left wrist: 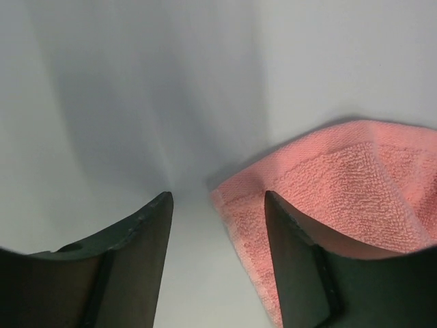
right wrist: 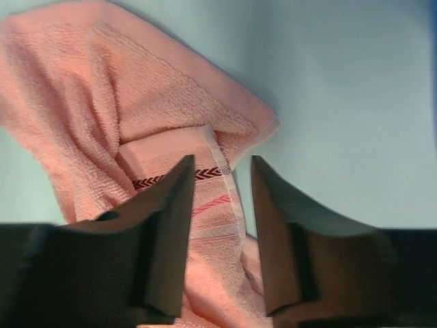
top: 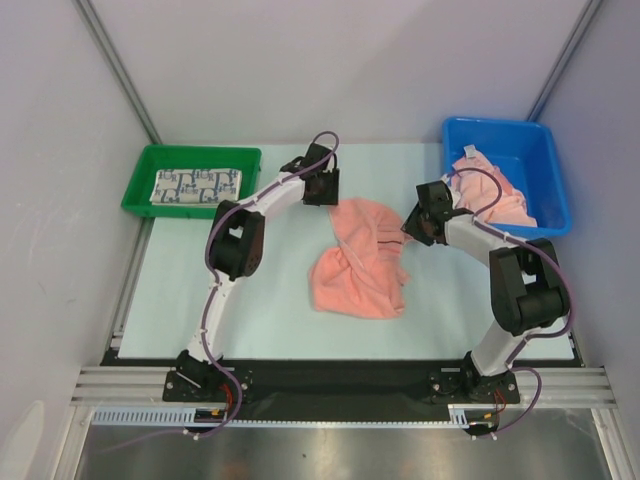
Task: Fold and stack the towels
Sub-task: Flatten out the crumpled towel
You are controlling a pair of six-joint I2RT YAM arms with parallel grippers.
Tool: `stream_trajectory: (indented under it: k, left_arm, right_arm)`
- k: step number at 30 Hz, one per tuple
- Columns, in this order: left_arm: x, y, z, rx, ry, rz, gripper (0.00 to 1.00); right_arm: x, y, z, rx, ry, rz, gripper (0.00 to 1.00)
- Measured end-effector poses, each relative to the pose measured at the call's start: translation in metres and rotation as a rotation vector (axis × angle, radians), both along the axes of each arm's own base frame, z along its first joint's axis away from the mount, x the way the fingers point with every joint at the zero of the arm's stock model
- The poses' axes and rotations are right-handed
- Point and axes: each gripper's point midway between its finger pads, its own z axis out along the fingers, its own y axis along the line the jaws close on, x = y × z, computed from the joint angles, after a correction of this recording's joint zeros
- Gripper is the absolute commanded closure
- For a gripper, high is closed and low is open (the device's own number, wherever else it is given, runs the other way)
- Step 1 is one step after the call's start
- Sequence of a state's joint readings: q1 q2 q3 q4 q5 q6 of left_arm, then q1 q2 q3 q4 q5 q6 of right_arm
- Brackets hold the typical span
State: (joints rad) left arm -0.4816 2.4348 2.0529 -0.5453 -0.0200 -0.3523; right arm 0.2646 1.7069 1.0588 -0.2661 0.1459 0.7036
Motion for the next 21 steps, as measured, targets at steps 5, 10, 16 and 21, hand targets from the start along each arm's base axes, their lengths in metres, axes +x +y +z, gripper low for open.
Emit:
stream_trajectory:
  k: [5, 10, 16, 21]
  left_arm:
    - [-0.003, -0.004, -0.001, -0.034, 0.021, 0.002, 0.64]
    - [-0.007, -0.010, -0.003, -0.067, 0.045, -0.005, 0.84]
    - [-0.009, -0.014, -0.003, -0.086, 0.057, -0.023, 1.00]
    - [-0.008, -0.006, -0.004, -0.089, 0.057, -0.014, 1.00]
  right_arm:
    - [0.002, 0.000, 0.003, 0.019, -0.044, -0.061, 0.46]
    - [0.001, 0.000, -0.004, 0.040, -0.049, -0.149, 0.46]
    - [0.004, -0.002, -0.020, 0.059, -0.040, -0.224, 0.47]
    - [0.014, 0.009, -0.019, 0.075, -0.073, -0.206, 0.53]
